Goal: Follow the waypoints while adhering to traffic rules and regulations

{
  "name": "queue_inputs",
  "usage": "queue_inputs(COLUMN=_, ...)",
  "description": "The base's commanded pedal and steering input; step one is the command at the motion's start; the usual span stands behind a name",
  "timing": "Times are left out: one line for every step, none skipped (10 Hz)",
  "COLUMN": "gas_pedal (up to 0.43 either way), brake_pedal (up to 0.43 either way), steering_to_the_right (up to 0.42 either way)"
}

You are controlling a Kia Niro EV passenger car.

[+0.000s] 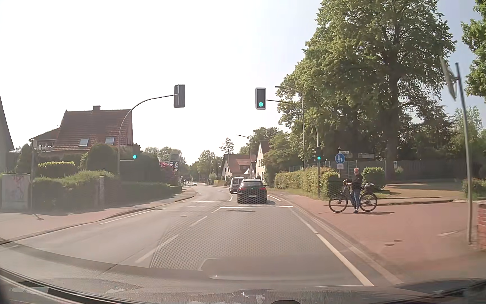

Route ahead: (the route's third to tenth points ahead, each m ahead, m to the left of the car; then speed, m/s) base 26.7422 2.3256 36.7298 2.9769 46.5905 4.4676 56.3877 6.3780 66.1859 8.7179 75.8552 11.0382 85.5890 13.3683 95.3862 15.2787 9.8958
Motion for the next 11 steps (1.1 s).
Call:
queue_inputs(gas_pedal=0.248, brake_pedal=0.0, steering_to_the_right=-0.005)
queue_inputs(gas_pedal=0.248, brake_pedal=0.0, steering_to_the_right=-0.005)
queue_inputs(gas_pedal=0.248, brake_pedal=0.0, steering_to_the_right=-0.005)
queue_inputs(gas_pedal=0.248, brake_pedal=0.0, steering_to_the_right=-0.005)
queue_inputs(gas_pedal=0.24, brake_pedal=0.0, steering_to_the_right=-0.005)
queue_inputs(gas_pedal=0.24, brake_pedal=0.0, steering_to_the_right=-0.005)
queue_inputs(gas_pedal=0.24, brake_pedal=0.0, steering_to_the_right=-0.005)
queue_inputs(gas_pedal=0.24, brake_pedal=0.0, steering_to_the_right=-0.006)
queue_inputs(gas_pedal=0.228, brake_pedal=0.0, steering_to_the_right=-0.006)
queue_inputs(gas_pedal=0.228, brake_pedal=0.0, steering_to_the_right=-0.006)
queue_inputs(gas_pedal=0.228, brake_pedal=0.0, steering_to_the_right=-0.006)
